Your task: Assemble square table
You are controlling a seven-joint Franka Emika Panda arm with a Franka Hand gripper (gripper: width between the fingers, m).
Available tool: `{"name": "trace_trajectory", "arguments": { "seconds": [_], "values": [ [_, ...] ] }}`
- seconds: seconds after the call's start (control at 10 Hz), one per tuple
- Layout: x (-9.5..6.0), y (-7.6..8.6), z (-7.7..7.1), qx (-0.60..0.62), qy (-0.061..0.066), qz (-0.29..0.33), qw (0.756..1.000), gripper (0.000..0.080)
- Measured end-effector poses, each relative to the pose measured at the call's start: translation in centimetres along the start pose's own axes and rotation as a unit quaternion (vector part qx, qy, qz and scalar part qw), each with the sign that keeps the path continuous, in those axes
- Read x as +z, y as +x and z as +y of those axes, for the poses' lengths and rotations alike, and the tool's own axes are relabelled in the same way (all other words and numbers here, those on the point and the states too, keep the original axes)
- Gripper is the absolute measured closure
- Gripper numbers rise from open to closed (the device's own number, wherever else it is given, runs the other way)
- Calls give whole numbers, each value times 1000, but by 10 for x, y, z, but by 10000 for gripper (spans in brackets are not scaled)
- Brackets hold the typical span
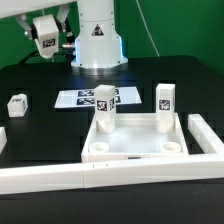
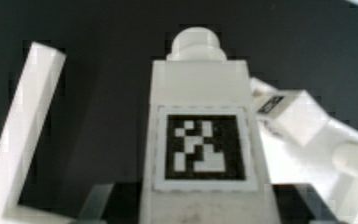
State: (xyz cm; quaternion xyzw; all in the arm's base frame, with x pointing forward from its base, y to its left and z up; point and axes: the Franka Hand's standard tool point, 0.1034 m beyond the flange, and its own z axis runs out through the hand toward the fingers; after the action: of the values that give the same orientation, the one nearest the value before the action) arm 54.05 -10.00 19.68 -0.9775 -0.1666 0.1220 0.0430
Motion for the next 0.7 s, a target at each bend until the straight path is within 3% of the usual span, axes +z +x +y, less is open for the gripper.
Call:
{"name": "trace_trajectory", "arguments": {
  "seconds": [0.3,0.4,0.5,0.7],
  "values": [
    [-2,8,4,16,-23,112,993,509],
    [-7,32,-14,49,-35,152,987,509],
    [-15,59,-37,55,-33,185,981,509],
    [-18,109,-64,98,-33,255,961,509]
  ]
}}
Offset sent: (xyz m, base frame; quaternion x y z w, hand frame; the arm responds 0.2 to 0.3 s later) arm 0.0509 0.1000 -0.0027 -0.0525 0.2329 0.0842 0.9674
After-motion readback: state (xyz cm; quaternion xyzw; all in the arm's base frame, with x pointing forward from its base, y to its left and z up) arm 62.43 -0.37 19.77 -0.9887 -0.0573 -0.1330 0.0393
